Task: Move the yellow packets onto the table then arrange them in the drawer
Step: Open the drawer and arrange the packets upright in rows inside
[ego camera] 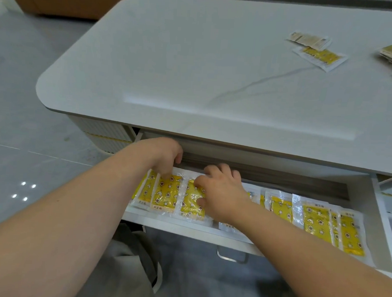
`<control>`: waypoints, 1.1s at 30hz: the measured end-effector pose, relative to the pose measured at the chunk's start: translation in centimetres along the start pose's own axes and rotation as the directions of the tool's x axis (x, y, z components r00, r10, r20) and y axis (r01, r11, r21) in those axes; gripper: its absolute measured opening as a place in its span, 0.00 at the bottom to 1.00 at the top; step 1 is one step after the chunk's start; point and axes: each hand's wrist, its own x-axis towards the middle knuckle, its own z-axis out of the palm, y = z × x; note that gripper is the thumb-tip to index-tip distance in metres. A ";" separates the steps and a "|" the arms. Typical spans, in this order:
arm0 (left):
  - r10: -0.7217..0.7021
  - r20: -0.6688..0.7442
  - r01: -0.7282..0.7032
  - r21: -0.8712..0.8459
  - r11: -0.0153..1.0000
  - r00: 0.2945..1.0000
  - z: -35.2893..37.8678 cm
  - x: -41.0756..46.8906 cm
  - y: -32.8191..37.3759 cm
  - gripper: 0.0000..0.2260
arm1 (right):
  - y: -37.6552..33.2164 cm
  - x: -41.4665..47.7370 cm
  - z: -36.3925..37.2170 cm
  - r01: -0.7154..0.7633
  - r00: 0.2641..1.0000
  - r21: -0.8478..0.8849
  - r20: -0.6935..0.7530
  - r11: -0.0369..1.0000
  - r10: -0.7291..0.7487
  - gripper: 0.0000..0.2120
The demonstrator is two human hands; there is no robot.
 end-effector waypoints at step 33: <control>0.214 -0.778 -0.332 0.007 0.943 0.591 -15.8 14.9 27.2 0.24 | 36.8 -1.8 -14.4 -0.726 0.354 0.398 -0.484 0.561 0.800 0.34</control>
